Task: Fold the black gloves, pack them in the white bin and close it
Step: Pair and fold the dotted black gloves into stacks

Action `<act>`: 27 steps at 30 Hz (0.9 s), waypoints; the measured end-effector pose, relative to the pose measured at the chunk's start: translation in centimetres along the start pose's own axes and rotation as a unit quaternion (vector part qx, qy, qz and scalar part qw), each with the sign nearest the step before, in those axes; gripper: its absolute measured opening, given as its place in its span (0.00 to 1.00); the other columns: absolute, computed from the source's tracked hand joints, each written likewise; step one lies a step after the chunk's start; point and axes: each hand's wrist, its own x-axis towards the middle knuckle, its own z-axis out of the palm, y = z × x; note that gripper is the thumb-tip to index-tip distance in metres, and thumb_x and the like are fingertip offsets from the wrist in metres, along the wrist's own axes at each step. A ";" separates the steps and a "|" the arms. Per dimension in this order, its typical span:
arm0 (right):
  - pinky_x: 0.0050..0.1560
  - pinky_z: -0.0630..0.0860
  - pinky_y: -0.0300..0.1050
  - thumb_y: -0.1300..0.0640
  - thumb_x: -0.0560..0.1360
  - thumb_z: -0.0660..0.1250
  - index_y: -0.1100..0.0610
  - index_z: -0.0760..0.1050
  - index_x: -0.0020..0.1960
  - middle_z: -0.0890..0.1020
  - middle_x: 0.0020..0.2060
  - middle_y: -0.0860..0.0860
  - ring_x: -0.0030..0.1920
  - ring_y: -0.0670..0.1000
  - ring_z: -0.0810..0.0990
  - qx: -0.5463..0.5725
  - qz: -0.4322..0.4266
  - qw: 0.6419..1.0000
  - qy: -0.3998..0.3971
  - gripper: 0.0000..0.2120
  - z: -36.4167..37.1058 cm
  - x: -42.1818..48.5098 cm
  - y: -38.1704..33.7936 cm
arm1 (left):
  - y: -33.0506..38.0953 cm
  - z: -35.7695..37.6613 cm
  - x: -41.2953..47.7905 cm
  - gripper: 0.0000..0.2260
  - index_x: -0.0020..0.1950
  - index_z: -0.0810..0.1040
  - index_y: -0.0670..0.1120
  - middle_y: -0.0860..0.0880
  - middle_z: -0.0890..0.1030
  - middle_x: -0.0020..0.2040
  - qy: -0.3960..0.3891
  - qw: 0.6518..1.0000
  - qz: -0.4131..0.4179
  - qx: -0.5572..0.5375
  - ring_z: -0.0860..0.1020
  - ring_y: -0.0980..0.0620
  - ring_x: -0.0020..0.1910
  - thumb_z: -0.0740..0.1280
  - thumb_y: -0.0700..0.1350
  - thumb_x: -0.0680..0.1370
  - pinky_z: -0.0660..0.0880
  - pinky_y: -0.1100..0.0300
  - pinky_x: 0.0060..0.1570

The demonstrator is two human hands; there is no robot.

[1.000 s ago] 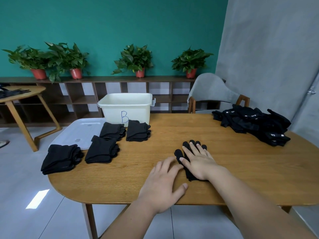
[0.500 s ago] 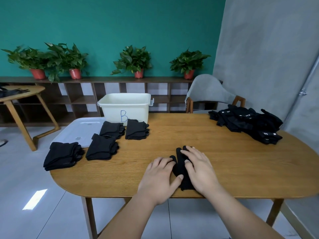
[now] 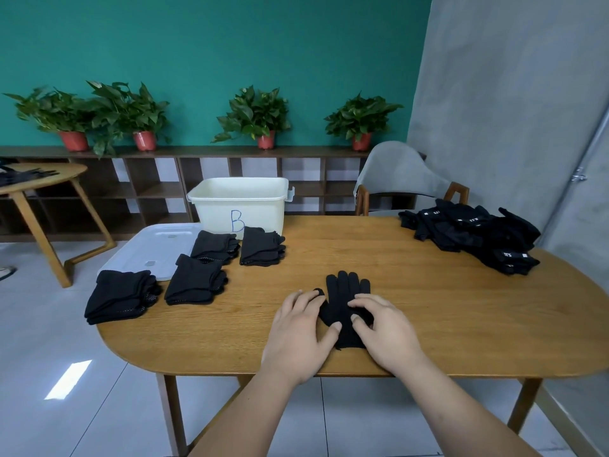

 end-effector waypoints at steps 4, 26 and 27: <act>0.78 0.63 0.47 0.55 0.80 0.66 0.42 0.79 0.68 0.75 0.71 0.37 0.74 0.43 0.70 0.013 0.001 0.999 -0.044 0.18 -0.2 0.3 -0.2 | -0.8 -0.1 -0.4 0.27 0.69 0.80 0.60 0.68 0.74 0.67 -0.002 0.997 0.045 -0.059 0.61 0.64 0.73 0.69 0.70 0.74 0.62 0.56 0.75; 0.77 0.65 0.47 0.53 0.73 0.77 0.41 0.83 0.41 0.83 0.56 0.31 0.69 0.33 0.72 0.088 -0.049 0.995 -0.017 0.07 0.1 0.0 1.2 | -1.4 0.3 0.0 0.12 0.62 0.85 0.61 0.68 0.76 0.65 0.034 0.997 0.001 -0.064 0.62 0.64 0.69 0.73 0.57 0.79 0.58 0.62 0.67; 0.77 0.65 0.47 0.53 0.73 0.77 0.41 0.84 0.41 0.83 0.56 0.31 0.69 0.33 0.72 0.078 -0.053 0.995 -0.019 0.07 0.1 -0.1 1.1 | -1.4 0.3 0.0 0.12 0.62 0.85 0.61 0.68 0.76 0.65 0.034 0.997 0.001 -0.064 0.63 0.64 0.69 0.72 0.57 0.79 0.58 0.62 0.67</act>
